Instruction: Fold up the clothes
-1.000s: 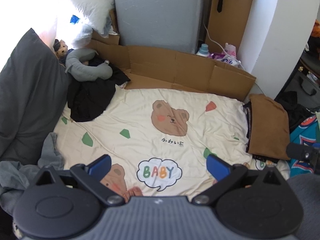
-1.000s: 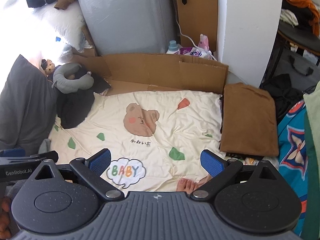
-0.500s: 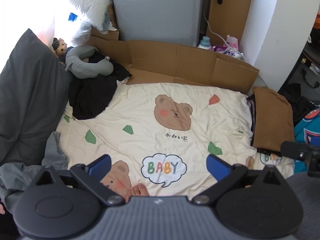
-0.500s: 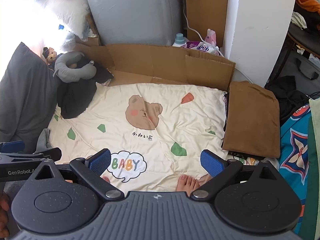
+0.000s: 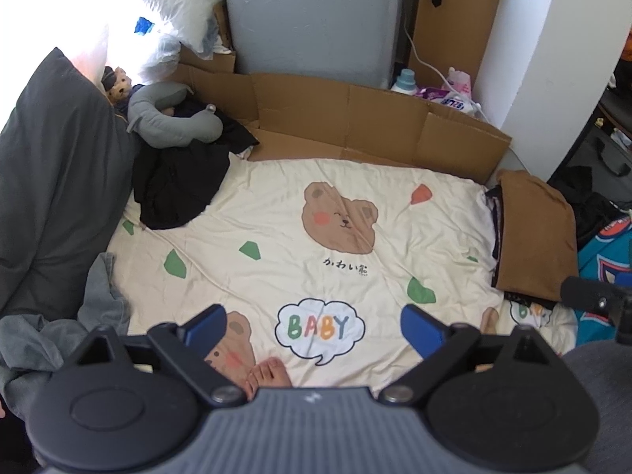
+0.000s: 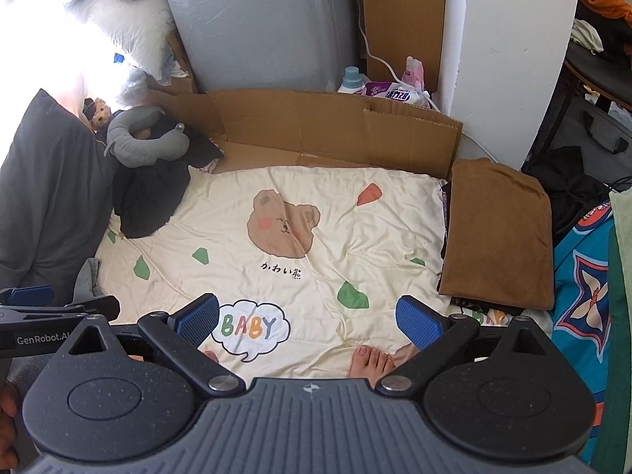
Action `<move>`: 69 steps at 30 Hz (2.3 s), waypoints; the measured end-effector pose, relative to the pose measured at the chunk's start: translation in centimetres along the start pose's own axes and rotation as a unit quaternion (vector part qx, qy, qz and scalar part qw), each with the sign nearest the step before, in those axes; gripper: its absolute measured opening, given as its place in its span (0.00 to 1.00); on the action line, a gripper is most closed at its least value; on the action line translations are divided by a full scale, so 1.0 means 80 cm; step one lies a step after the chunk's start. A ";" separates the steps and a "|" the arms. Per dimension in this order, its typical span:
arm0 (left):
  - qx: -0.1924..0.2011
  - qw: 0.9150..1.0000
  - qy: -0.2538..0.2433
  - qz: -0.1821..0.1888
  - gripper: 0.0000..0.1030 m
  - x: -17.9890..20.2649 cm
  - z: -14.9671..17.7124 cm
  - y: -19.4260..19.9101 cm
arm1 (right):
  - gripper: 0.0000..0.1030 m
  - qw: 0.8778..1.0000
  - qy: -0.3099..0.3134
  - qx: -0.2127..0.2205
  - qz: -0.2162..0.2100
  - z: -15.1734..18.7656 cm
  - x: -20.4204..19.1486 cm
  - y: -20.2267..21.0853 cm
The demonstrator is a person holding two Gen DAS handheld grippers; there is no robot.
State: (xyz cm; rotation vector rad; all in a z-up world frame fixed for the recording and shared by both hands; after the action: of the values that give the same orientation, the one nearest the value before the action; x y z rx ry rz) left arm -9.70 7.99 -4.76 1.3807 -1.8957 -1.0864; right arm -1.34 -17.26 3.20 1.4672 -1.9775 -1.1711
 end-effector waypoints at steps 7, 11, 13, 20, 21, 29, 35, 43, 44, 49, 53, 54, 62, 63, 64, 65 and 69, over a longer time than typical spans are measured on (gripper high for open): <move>-0.002 1.000 0.004 0.003 0.93 -0.002 -0.001 -0.001 | 0.96 1.000 0.000 -0.002 -0.001 -0.002 0.002 -0.001; -0.001 1.000 0.004 0.004 0.93 -0.003 -0.001 -0.001 | 0.96 1.000 0.000 -0.002 -0.001 -0.003 0.003 0.000; -0.001 1.000 0.004 0.004 0.93 -0.003 -0.001 -0.001 | 0.96 1.000 0.000 -0.002 -0.001 -0.003 0.003 0.000; 0.000 1.000 0.004 0.005 0.93 -0.005 -0.002 -0.001 | 0.96 1.000 0.000 -0.004 -0.002 -0.003 0.004 -0.001; 0.000 1.000 0.005 0.005 0.93 -0.005 -0.002 -0.001 | 0.96 1.000 0.000 -0.004 -0.002 -0.003 0.005 -0.002; 0.002 1.000 0.008 0.004 0.94 -0.005 -0.001 -0.001 | 0.96 1.000 0.003 -0.007 -0.003 -0.001 0.005 -0.002; 0.000 0.999 0.035 0.015 0.94 -0.009 0.001 -0.001 | 0.96 1.000 0.002 -0.007 -0.002 -0.001 0.003 -0.003; 0.003 0.999 0.034 0.009 0.93 0.010 0.007 0.001 | 0.96 1.000 0.016 -0.014 -0.002 -0.002 -0.007 -0.007; 0.003 1.000 0.030 0.008 0.93 0.013 0.007 0.001 | 0.96 1.000 0.017 -0.015 -0.001 -0.001 -0.008 -0.008; -0.001 1.000 0.028 0.010 0.93 0.021 0.008 0.000 | 0.96 1.000 0.023 -0.017 -0.001 -0.002 -0.009 -0.008; 0.001 0.999 0.042 0.005 0.93 0.022 0.012 0.002 | 0.96 1.000 0.024 -0.018 -0.002 -0.002 -0.009 -0.008; 0.002 0.999 0.045 0.004 0.93 0.022 0.013 0.003 | 0.96 1.000 0.024 -0.019 -0.003 -0.003 -0.009 -0.008; 0.004 0.999 0.037 -0.014 0.93 0.021 0.011 0.005 | 0.96 0.999 0.035 -0.022 -0.009 -0.001 -0.015 -0.009; 0.003 0.999 0.038 -0.014 0.93 0.021 0.011 0.004 | 0.96 0.999 0.034 -0.022 -0.010 -0.002 -0.015 -0.009; 0.002 0.999 0.040 -0.014 0.93 0.020 0.011 0.004 | 0.96 0.999 0.034 -0.021 -0.010 -0.002 -0.015 -0.009; 0.002 0.999 0.041 -0.015 0.93 0.020 0.011 0.003 | 0.96 0.999 0.034 -0.021 -0.011 -0.002 -0.014 -0.009; -0.001 0.999 0.044 -0.012 0.93 0.024 0.012 0.003 | 0.96 0.999 0.033 -0.020 -0.010 -0.003 -0.014 -0.009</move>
State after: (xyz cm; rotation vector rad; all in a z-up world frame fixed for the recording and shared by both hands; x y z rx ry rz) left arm -11.21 6.49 -5.15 1.4303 -1.8202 -1.0211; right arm -0.34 -16.36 2.95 1.4891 -1.8891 -1.1480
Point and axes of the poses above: each gripper's, at about its wrist camera, not at the fingertips, and y roughly against the way its jaws point, x to its right, z to its underside, the point moved 7 cm from there along -y, roughly the way its jaws point, and after that the axes turned 2 degrees about x, right-handed, at the moved point
